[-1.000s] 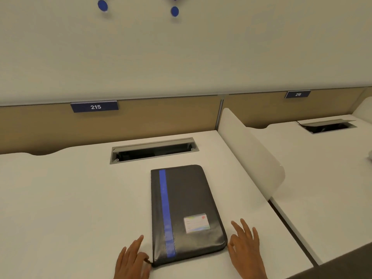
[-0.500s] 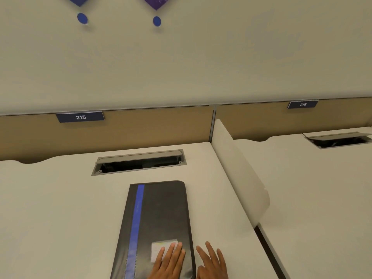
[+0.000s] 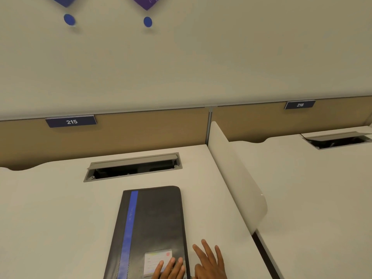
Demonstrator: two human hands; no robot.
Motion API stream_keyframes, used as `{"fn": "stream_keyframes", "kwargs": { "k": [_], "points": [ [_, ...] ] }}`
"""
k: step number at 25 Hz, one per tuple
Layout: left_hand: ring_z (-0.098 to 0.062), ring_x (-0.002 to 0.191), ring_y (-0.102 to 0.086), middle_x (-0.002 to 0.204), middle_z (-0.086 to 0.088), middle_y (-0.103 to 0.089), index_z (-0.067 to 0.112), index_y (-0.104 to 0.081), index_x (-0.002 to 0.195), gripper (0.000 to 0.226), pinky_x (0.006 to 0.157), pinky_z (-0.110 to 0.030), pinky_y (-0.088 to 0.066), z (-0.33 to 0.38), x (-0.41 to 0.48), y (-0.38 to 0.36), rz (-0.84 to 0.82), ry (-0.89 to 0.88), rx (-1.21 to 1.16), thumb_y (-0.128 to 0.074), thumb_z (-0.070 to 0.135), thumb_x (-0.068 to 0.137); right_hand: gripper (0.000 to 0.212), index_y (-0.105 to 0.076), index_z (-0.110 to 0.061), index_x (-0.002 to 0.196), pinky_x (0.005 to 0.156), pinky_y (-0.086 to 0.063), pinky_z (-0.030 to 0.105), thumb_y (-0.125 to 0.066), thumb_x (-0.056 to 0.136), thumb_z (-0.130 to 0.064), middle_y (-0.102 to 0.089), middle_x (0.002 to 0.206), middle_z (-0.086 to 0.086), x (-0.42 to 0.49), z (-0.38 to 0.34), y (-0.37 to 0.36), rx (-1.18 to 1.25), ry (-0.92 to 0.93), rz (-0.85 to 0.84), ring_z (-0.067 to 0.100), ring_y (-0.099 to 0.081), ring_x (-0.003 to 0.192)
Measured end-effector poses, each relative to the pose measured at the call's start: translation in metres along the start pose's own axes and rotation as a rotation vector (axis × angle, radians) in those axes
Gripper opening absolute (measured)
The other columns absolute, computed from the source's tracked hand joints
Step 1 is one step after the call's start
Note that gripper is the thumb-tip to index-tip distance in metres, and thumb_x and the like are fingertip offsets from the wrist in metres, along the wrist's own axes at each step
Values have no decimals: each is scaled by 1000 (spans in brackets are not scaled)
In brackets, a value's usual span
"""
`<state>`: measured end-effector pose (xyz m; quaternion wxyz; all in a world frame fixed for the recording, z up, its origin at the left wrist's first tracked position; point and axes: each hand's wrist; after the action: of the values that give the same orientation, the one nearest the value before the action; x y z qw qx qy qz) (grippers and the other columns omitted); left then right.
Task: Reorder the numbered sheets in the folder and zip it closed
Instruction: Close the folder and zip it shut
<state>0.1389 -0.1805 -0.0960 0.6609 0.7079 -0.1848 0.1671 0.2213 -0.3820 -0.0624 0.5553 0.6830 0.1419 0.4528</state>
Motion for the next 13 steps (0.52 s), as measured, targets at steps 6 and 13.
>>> {"fn": "stream_keyframes", "kwargs": {
  "k": [6, 13],
  "points": [
    [-42, 150, -21, 162, -19, -27, 30, -50, 121, 22, 119, -51, -20, 14, -17, -11, 233, -134, 244, -37, 20, 107, 39, -67, -32, 57, 110, -20, 59, -70, 64, -71, -64, 137, -7, 31, 13, -6, -42, -28, -222, 26, -21, 149],
    [-22, 122, -59, 128, 8, -66, 27, -53, 124, 69, 118, -50, -18, 25, -26, 18, -97, -86, 70, -82, 56, 68, 37, -77, -34, 77, 112, -21, 66, -73, 65, -69, -63, 139, 1, 66, 22, -10, -19, -58, -272, 31, -35, 140]
  ]
}}
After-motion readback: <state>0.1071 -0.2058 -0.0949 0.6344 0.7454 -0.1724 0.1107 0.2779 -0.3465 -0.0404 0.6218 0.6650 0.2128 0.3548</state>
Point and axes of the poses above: each hand's wrist, its own x-axis towards the middle knuckle, its own y-axis out of the back of the hand, z = x × y
